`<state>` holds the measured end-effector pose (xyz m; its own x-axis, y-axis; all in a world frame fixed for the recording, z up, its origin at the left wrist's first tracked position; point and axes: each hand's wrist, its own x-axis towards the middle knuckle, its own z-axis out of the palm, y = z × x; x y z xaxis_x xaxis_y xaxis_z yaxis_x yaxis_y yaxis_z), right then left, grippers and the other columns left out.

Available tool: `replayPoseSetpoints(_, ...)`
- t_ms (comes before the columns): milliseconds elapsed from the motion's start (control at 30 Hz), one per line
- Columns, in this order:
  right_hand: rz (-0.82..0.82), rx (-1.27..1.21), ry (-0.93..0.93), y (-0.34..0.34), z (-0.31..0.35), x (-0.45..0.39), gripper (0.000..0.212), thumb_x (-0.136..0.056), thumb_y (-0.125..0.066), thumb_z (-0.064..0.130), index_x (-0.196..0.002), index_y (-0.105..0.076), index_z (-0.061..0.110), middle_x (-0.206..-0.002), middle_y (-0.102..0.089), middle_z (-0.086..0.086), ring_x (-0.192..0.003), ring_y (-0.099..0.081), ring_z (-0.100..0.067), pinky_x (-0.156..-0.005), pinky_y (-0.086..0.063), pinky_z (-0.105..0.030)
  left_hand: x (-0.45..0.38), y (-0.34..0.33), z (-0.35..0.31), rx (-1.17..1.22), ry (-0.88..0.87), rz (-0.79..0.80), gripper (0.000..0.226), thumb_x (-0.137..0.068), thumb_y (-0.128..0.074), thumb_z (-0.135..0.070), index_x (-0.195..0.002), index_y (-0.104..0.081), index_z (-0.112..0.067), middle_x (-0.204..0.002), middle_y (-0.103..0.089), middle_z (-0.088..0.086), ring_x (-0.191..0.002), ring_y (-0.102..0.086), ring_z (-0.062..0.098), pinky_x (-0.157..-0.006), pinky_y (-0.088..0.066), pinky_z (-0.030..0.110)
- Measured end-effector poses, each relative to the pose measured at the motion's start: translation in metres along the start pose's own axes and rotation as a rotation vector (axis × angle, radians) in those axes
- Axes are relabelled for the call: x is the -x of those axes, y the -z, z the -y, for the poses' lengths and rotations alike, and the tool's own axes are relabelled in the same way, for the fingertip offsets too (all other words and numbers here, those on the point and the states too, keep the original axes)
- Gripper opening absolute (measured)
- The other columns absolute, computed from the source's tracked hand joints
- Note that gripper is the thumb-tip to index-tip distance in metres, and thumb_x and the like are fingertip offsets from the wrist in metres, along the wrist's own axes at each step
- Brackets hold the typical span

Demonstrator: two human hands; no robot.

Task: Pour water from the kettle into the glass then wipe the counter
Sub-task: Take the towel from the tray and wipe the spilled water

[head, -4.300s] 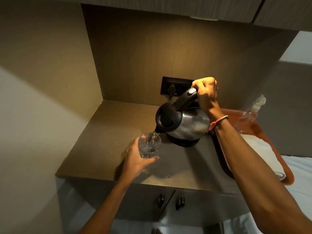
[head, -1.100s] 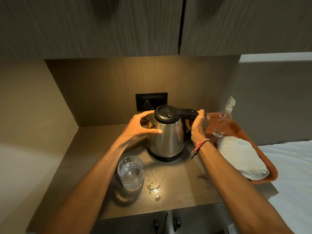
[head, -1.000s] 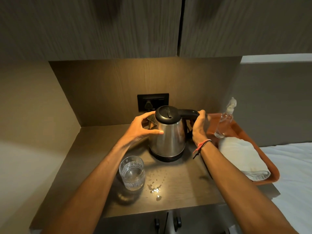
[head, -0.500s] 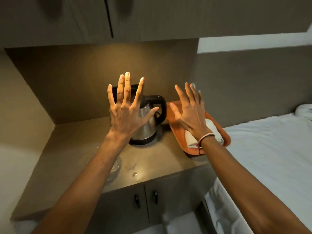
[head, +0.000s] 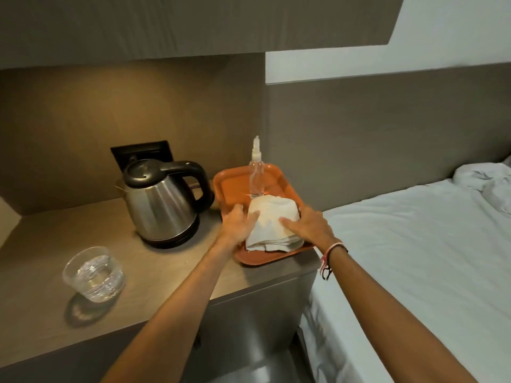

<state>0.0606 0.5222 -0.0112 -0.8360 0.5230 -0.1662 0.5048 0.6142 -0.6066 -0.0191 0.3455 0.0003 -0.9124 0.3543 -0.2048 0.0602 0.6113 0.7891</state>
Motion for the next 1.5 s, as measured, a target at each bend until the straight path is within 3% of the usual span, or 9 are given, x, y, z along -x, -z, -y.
replayPoseSetpoints(200, 0.110, -0.593, -0.134, -0.013, -0.006, -0.013, 0.046, -0.079, -0.083, 0.020, -0.119, -0.066, 0.005, -0.122, -0.072, -0.015, -0.108, -0.068, -0.029, -0.095, -0.059, -0.044, -0.014, -0.026, 0.008, 0.503, 0.303, -0.032, 0.051, -0.084, -0.080, -0.012, -0.126, -0.061, 0.010, -0.104, -0.072, 0.017, -0.090, -0.063, 0.024, -0.075, -0.051, 0.034)
replayPoseSetpoints(333, 0.360, -1.070, -0.283, -0.004, 0.007, -0.002, 0.046, -0.074, -0.086, 0.010, -0.116, -0.069, 0.003, -0.110, -0.077, -0.019, -0.094, -0.076, -0.032, -0.065, -0.063, -0.036, 0.006, -0.001, 0.010, 0.855, 0.389, 0.071, 0.042, -0.075, -0.086, -0.005, -0.113, -0.070, -0.001, -0.107, -0.076, 0.015, -0.102, -0.071, 0.029, -0.095, -0.060, 0.046)
replayPoseSetpoints(500, 0.594, -1.382, -0.100, -0.007, 0.056, 0.023, 0.042, -0.078, -0.082, 0.005, -0.118, -0.074, 0.012, -0.111, -0.079, -0.013, -0.104, -0.074, -0.032, -0.073, -0.065, -0.047, 0.044, 0.050, 0.028, 1.091, 0.108, 0.196, 0.050, -0.082, -0.077, -0.003, -0.131, -0.065, -0.008, -0.131, -0.072, 0.014, -0.126, -0.065, 0.033, -0.106, -0.052, 0.058)
replayPoseSetpoints(667, 0.785, -1.404, 0.138, -0.020, 0.115, 0.058, 0.036, -0.097, -0.055, 0.002, -0.128, -0.068, 0.016, -0.140, -0.063, -0.017, -0.129, -0.059, -0.037, -0.106, -0.050, -0.060, 0.086, 0.120, 0.037, 0.912, -0.081, 0.095, 0.058, -0.085, -0.077, -0.005, -0.139, -0.058, -0.013, -0.132, -0.071, 0.007, -0.125, -0.066, 0.027, -0.101, -0.057, 0.052)
replayPoseSetpoints(767, 0.728, -1.418, 0.165, -0.034, 0.137, 0.085, 0.041, -0.094, -0.054, -0.006, -0.126, -0.068, 0.016, -0.136, -0.066, -0.016, -0.124, -0.063, -0.037, -0.096, -0.058, -0.055, 0.116, 0.169, 0.060, 0.419, -0.259, -0.223, 0.066, -0.081, -0.085, -0.027, -0.139, -0.056, -0.018, -0.120, -0.072, 0.003, -0.109, -0.071, 0.017, -0.090, -0.063, 0.034)
replayPoseSetpoints(900, 0.341, -1.152, 0.314, -0.050, 0.136, 0.128, 0.049, -0.085, -0.070, -0.007, -0.108, -0.074, 0.037, -0.109, -0.079, 0.010, -0.103, -0.074, -0.013, -0.070, -0.064, -0.029, 0.157, 0.229, 0.127, 0.016, -0.328, -0.628, 0.091, -0.071, -0.081, -0.059, -0.148, -0.041, -0.032, -0.135, -0.056, -0.003, -0.119, -0.056, 0.007, -0.093, -0.048, 0.017)
replayPoseSetpoints(1000, -0.041, -0.759, 0.310, -0.078, 0.136, 0.144, 0.046, -0.074, -0.083, 0.008, -0.110, -0.061, 0.027, -0.093, -0.072, 0.011, -0.082, -0.071, 0.000, -0.056, -0.055, -0.011, 0.160, 0.241, 0.182, 0.040, -0.078, -0.553, 0.115, -0.065, -0.091, -0.050, -0.158, -0.027, -0.026, -0.154, -0.043, 0.005, -0.138, -0.046, 0.019, -0.110, -0.046, 0.037)
replayPoseSetpoints(1267, -0.177, 0.092, 0.347, -0.181, 0.142, 0.158, 0.071, -0.066, -0.063, -0.005, -0.133, -0.053, 0.017, -0.145, -0.051, -0.014, -0.138, -0.042, -0.037, -0.112, -0.037, -0.056, 0.104, 0.205, 0.238, 0.305, -0.019, -0.420, 0.093, -0.058, -0.099, -0.019, -0.139, -0.052, -0.017, -0.130, -0.064, 0.004, -0.120, -0.064, 0.025, -0.100, -0.057, 0.040)
replayPoseSetpoints(1500, -0.266, 0.207, 0.245, -0.232, 0.148, 0.173, 0.081, -0.081, -0.068, 0.018, -0.153, -0.030, 0.024, -0.158, -0.034, -0.015, -0.150, -0.022, -0.036, -0.124, -0.016, -0.062, 0.114, 0.240, 0.280, 0.389, -0.107, -0.463, 0.079, -0.051, -0.101, -0.020, -0.116, -0.063, -0.042, -0.105, -0.074, -0.021, -0.101, -0.072, 0.003, -0.080, -0.060, 0.019)
